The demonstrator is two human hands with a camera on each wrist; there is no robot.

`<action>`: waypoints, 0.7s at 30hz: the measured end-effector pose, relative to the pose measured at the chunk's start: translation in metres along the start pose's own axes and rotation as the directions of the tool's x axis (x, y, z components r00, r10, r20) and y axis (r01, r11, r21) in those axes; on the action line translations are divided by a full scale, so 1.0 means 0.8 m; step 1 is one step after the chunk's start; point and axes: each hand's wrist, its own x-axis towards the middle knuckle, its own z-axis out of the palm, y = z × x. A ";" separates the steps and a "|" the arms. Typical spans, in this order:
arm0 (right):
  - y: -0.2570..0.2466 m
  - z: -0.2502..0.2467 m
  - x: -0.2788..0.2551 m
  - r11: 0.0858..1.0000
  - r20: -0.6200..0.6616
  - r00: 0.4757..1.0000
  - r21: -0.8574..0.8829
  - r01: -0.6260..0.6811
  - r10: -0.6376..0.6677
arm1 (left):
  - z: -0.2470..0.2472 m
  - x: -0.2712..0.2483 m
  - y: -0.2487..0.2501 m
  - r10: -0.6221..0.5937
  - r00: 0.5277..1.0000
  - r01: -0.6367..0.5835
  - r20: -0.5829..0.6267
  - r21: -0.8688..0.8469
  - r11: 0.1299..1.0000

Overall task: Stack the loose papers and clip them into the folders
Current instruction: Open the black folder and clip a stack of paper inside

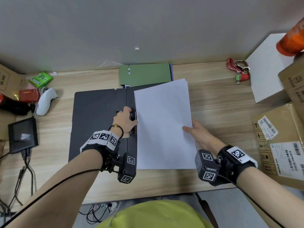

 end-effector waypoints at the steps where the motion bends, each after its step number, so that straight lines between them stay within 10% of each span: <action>1: -0.001 0.000 -0.001 1.000 -0.008 1.000 0.001 0.002 -0.002 | -0.002 0.001 0.000 0.008 1.000 -0.008 0.005 0.006 1.000; 21: -0.039 0.031 0.002 0.976 -0.102 0.983 -0.171 0.135 -0.154 | -0.011 -0.004 -0.005 0.025 1.000 -0.026 -0.009 -0.174 0.984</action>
